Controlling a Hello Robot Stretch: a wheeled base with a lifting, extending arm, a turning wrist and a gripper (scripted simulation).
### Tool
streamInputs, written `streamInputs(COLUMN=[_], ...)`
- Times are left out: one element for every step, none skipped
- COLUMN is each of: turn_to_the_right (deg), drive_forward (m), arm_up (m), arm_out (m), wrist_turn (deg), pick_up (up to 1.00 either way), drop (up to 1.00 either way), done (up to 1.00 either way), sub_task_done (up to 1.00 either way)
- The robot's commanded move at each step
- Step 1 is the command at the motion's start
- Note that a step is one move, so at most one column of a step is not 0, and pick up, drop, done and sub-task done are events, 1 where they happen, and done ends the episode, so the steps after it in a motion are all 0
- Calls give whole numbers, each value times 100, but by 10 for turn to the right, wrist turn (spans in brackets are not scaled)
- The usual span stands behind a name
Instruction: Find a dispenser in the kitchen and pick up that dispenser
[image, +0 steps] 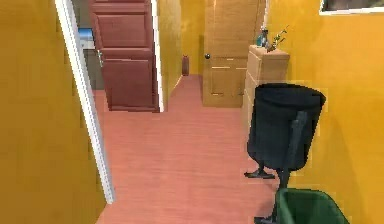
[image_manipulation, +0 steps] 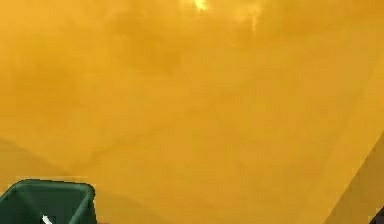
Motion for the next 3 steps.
streamInputs(turn_to_the_right=[300,0,-330], drive_forward=[0,30,0], arm_up=[0,0,0], arm_out=[0,0,0], wrist_turn=[0,0,0], pick_up=[0,0,0], drop=[0,0,0], done=[0,0,0], sub_task_done=[0,0,0])
